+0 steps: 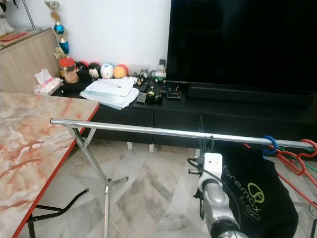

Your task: Hang hanger

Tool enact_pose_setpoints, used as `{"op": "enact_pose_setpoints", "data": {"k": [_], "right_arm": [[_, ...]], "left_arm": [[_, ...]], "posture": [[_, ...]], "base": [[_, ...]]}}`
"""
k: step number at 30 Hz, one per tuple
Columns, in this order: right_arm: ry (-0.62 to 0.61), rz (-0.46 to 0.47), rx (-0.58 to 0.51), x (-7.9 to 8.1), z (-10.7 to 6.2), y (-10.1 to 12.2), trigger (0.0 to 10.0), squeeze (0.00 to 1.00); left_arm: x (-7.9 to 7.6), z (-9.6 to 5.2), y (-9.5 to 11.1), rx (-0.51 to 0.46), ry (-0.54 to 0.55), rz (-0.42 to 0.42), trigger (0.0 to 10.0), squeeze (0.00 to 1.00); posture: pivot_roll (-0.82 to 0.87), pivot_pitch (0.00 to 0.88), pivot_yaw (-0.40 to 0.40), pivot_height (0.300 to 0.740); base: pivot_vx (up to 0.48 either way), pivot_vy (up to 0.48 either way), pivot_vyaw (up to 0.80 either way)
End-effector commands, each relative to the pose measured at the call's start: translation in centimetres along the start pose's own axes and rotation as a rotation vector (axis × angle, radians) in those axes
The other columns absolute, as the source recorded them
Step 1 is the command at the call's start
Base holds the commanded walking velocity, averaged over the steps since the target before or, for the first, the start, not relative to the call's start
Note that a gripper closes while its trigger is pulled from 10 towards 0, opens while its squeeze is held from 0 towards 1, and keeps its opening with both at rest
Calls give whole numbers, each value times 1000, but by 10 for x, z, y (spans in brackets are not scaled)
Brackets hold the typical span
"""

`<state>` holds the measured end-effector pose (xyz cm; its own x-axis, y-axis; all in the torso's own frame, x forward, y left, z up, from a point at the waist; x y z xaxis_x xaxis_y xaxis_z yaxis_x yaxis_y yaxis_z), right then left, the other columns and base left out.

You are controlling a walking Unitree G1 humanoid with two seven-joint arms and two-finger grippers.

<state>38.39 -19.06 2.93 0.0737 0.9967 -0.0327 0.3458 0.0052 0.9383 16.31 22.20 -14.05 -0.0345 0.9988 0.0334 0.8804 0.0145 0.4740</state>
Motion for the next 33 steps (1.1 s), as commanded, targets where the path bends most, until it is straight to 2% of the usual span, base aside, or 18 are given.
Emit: {"op": "enact_pose_setpoints", "data": {"k": [1,10,13,21,28,33], "right_arm": [[-3,-16,17,0,2,3,10000,0],[-39,16,89,-2,9,11,10000,0],[-36,57,98,0,11,16,10000,0],[-26,68,113,3,15,30,10000,0],[-17,73,197,5,13,18,10000,0],[-15,88,219,7,11,10,10000,0]], "left_arm": [[1,0,-3,19,3,-2,10000,0],[2,0,-3,21,-1,-5,10000,0],[2,-1,-3,19,-3,-6,10000,0],[3,-1,-4,20,-3,-7,10000,0],[1,-1,-6,25,-10,-11,10000,0],[0,-1,-6,27,-16,-9,10000,0]], "posture": [[37,12,19,740],[43,16,23,740],[43,16,23,740],[49,20,24,740],[49,21,22,740],[49,24,21,740]], "base": [[0,0,0],[0,0,0],[0,0,0],[0,0,0],[0,0,0],[0,0,0]]}}
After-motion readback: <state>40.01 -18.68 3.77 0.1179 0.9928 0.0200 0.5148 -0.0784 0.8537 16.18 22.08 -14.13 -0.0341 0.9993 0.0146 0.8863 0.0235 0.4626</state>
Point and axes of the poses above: a point about 5 cm out from each wrist's last joint towards the gripper, its own z axis pointing out of the wrist towards the gripper, its own y axis along the axis of the wrist's last joint, x = y × z, the point moved 5 cm from there along z, pointing out of the wrist towards the gripper
